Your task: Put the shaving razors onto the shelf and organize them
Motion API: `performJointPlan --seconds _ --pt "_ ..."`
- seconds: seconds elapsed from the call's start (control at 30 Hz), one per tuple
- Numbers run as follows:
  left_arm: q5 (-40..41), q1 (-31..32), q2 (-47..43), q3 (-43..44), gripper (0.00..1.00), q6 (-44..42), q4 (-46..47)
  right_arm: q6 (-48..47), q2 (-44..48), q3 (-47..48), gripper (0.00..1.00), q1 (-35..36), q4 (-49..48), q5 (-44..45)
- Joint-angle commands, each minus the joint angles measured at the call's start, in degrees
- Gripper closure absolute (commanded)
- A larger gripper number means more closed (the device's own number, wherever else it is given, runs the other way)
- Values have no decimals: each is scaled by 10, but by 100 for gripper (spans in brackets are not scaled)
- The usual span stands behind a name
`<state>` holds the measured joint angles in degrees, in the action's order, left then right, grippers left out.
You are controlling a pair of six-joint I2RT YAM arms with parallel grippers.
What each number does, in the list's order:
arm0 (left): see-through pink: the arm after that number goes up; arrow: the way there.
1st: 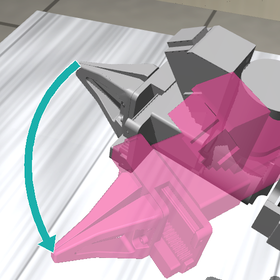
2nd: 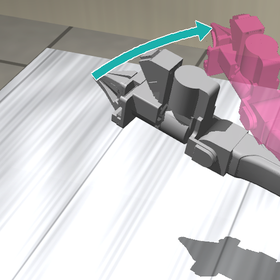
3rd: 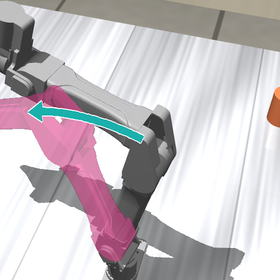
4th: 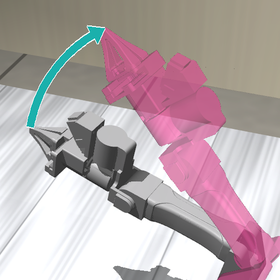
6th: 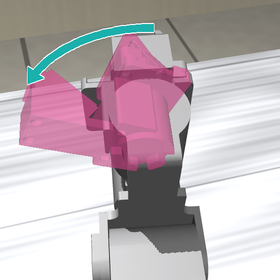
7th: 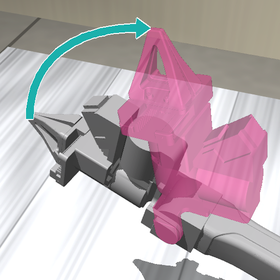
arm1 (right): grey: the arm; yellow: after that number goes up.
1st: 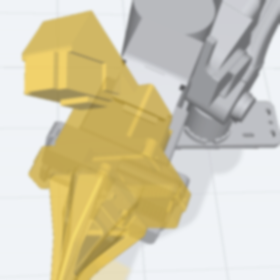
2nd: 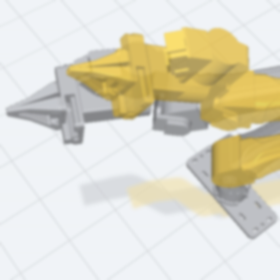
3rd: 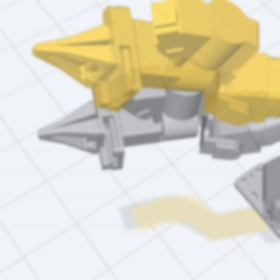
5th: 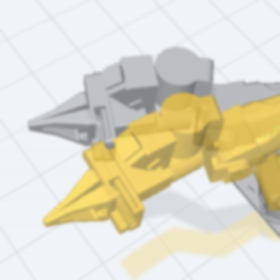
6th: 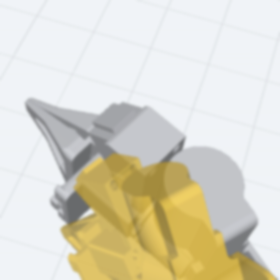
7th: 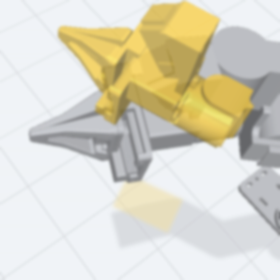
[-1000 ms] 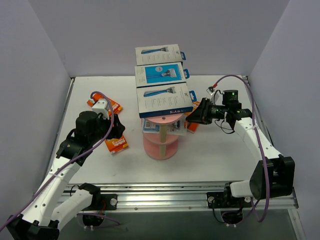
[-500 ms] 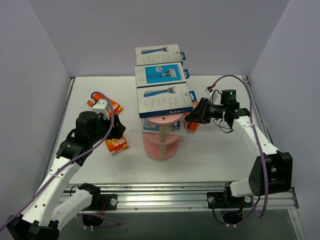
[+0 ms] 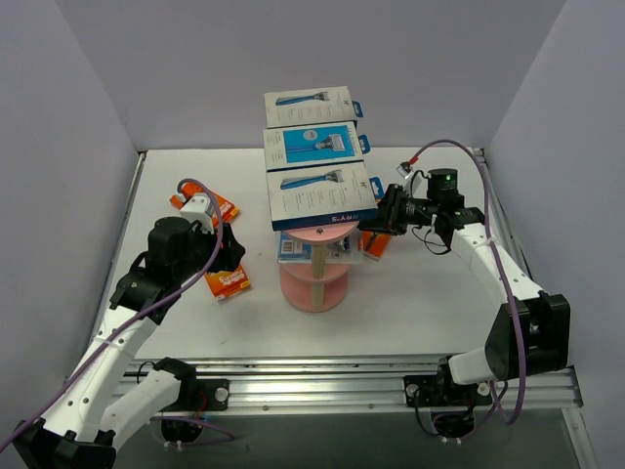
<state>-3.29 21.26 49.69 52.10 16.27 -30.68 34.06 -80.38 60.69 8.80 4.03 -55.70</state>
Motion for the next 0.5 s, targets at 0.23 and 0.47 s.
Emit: performJointPlan --seconds 0.23,0.47 --pt "-6 -3 1 1 29 -4 11 -6 -5 33 84 6 -8 -7" --pt "-7 -3 1 1 29 -4 11 -24 -3 43 83 -2 19 -7"
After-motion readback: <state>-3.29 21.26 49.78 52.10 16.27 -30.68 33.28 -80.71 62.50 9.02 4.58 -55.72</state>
